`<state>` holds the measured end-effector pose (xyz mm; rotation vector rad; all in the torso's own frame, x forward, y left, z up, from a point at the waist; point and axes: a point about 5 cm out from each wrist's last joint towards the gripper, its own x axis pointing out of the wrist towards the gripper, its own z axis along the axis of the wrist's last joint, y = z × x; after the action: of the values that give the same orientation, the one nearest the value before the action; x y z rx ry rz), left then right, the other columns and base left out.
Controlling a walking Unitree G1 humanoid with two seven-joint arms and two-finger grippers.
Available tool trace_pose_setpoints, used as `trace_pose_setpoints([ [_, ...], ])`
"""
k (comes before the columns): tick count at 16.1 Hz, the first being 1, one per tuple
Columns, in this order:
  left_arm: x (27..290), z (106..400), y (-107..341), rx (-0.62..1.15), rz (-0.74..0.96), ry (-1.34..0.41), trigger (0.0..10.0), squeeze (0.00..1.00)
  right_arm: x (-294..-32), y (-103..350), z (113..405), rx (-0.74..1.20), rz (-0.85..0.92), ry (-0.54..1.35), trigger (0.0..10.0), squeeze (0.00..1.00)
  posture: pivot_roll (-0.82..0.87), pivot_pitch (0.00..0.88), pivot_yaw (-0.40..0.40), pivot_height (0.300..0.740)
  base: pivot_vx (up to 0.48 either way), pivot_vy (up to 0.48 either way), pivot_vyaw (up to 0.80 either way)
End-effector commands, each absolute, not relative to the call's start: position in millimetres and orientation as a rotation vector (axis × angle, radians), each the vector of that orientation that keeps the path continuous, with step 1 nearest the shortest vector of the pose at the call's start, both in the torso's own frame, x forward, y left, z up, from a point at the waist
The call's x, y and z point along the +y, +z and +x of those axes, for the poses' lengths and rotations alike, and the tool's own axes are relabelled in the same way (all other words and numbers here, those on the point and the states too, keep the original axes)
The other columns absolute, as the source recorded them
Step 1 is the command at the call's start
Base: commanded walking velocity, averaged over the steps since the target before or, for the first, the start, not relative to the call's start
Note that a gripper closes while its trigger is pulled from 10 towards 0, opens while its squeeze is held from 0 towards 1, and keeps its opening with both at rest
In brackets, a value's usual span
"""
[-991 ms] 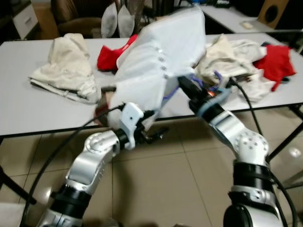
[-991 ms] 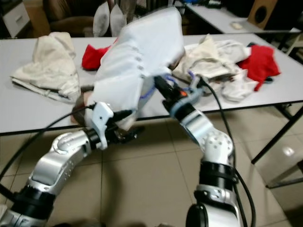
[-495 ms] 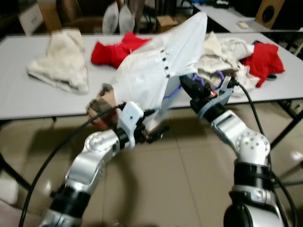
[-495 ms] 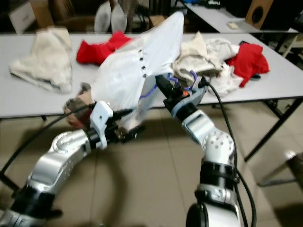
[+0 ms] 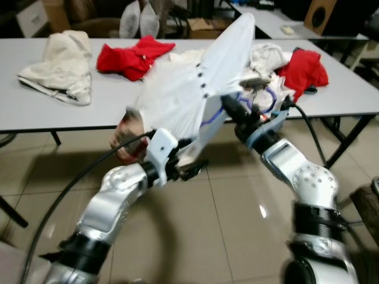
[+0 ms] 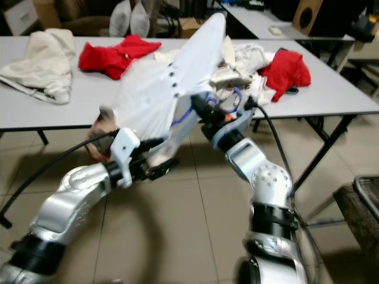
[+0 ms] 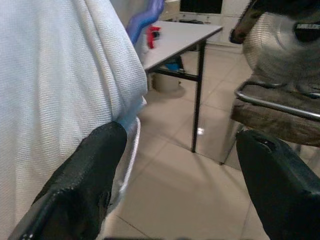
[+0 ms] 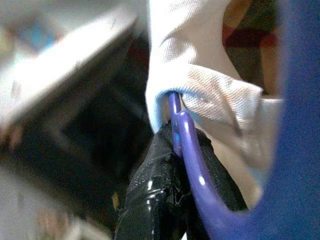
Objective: Hang hanger
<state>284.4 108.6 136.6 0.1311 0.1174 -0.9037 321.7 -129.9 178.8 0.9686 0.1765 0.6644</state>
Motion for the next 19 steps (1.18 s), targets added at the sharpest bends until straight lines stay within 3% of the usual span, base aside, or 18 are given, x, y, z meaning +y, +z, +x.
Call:
trace_pose_setpoints([
  [1, 131, 291, 151, 0.077, 0.16, -0.806, 10.0, 0.34, -139, 163, 313, 0.278, 0.86, 0.653, 10.0, 0.0, -0.14, 0.0, -0.06, 0.74, 0.0, 0.0, 0.79],
  [2, 132, 290, 150, 0.081, 0.16, -0.802, 10.0, 0.23, -139, 162, 311, 0.288, 0.832, 0.666, 10.0, 0.0, -0.14, 0.0, -0.06, 0.74, 0.0, 0.0, 0.79],
  [3, 132, 290, 148, 0.09, 0.156, -0.795, 10.0, 0.0, -139, 161, 310, 0.294, 0.818, 0.676, 10.0, 0.0, -0.14, 0.0, -0.06, 0.74, 0.0, 0.0, 0.79],
  [9, 134, 286, 143, 0.133, 0.104, -0.769, 10.0, 0.0, -137, 154, 304, 0.313, 0.782, 0.702, 10.0, 0.0, -0.13, 0.0, -0.068, 0.74, 0.0, 0.0, 0.8],
  [19, 131, 284, 142, 0.165, 0.095, -0.812, 10.0, 0.0, -147, 124, 302, 0.387, 0.735, 0.578, 10.0, 0.0, -0.13, 0.0, -0.054, 0.74, 0.0, 0.0, 0.79],
])
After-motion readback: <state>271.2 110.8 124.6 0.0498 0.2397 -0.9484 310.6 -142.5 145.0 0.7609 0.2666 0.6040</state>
